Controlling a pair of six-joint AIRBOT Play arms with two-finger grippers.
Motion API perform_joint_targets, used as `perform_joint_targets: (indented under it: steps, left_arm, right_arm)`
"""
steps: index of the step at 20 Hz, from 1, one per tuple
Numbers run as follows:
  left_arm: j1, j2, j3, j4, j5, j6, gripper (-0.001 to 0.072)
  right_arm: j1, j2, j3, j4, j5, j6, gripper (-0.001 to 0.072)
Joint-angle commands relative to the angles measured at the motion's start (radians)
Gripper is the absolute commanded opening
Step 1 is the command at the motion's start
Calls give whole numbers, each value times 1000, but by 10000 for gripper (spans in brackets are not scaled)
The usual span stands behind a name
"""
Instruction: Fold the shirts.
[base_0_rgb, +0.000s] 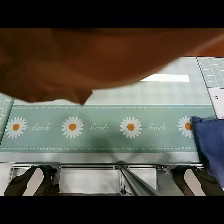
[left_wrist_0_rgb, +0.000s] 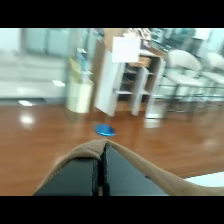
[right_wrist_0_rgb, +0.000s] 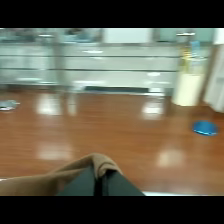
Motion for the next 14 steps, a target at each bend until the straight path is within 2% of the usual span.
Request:
perform_joint_targets:
  steps: [1,3,5,6,8,10,12,14]
  left_arm:
    - [-148,123,23,316,-8,-65,20]
    - [-270,183,23,616,-44,-147,20]
    - [-313,228,22,895,-157,-256,20]
    - [-312,238,19,982,-222,-294,20]
    - [-312,238,-11,1008,-327,-299,20]
    - [-312,221,-117,983,-364,-330,20]
    - [-312,190,-278,924,-330,-350,20]
    - [-312,129,-438,821,-240,-349,20]
  right_arm:
    - [0,85,-7,-177,132,63,25]
    - [0,118,-60,-221,145,87,25]
    - [0,132,-117,-256,200,113,25]
    - [0,133,-150,-254,229,116,25]
    - [0,133,-235,-231,229,115,25]
    - [0,119,-341,-181,218,100,25]
    - [0,85,-438,-106,186,62,24]
    - [6,11,-521,-46,135,14,25]
